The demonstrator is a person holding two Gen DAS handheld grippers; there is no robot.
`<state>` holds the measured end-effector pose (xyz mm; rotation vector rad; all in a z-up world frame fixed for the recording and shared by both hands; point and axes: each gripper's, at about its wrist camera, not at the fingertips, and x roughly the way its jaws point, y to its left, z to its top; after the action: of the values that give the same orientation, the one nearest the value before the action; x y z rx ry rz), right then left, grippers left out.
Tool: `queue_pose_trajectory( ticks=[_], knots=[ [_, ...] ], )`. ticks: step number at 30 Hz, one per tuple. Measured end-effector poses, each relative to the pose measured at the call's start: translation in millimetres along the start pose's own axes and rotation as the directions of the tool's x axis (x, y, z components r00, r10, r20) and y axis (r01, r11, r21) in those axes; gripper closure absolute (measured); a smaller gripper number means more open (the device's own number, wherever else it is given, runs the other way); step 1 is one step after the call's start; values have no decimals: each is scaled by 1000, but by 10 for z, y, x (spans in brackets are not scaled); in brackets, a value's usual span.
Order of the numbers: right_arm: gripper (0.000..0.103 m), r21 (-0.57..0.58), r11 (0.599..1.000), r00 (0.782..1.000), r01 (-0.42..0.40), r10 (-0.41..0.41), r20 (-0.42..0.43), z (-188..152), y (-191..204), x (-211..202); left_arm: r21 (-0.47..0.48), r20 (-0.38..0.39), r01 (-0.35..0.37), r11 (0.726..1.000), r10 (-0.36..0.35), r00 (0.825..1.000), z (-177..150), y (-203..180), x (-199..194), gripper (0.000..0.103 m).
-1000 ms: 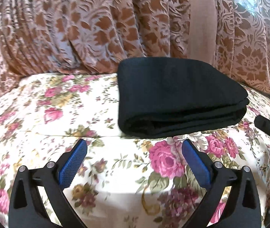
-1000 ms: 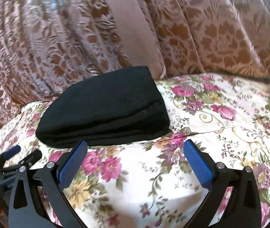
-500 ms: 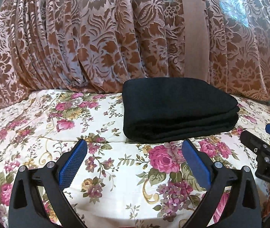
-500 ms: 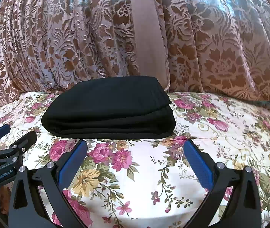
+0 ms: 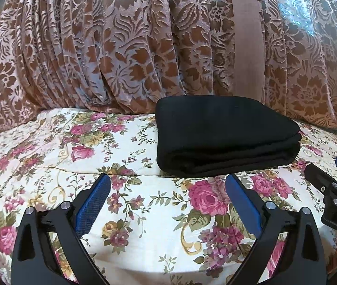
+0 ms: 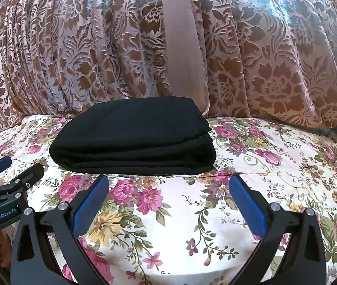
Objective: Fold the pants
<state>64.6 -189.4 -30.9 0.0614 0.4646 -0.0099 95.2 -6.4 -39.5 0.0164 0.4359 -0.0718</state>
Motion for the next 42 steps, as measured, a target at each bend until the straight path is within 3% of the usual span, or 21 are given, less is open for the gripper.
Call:
queue_pose_trajectory(
  ticks=[42],
  knots=[
    [2, 40, 999, 1000, 0, 1, -23, -20, -95, 54, -1, -9, -5, 1000, 5, 1000, -17, 14, 25, 6]
  ],
)
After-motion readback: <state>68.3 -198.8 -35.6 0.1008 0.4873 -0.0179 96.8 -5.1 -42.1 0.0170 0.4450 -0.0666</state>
